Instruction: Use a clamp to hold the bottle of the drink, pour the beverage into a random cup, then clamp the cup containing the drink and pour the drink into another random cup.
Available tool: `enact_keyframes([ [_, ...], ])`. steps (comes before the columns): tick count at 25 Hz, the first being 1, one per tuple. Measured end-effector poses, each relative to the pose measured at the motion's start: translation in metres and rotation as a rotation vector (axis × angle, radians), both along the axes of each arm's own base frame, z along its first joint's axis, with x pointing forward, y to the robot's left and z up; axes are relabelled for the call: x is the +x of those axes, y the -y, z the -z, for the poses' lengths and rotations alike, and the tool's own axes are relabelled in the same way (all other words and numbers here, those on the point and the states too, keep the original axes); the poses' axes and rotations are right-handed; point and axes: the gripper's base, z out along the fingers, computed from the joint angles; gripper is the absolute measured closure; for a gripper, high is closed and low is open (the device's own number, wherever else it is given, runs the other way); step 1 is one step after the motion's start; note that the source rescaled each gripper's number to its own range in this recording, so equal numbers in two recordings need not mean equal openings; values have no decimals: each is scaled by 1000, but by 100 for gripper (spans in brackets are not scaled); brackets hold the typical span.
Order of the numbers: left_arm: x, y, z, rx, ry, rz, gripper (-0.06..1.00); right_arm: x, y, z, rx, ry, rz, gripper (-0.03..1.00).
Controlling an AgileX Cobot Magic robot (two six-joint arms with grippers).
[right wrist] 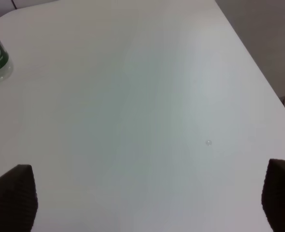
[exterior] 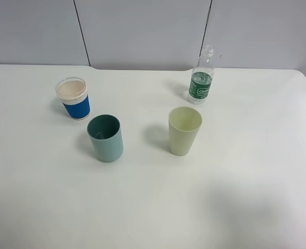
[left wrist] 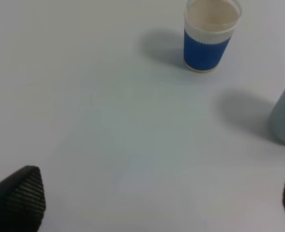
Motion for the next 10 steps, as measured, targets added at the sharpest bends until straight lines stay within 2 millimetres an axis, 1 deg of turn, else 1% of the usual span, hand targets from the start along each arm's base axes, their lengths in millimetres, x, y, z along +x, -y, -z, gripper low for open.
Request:
enact_keyframes([
  [10, 0, 0, 0, 0, 0, 0, -5, 0, 0, 0, 0, 0, 0, 12],
])
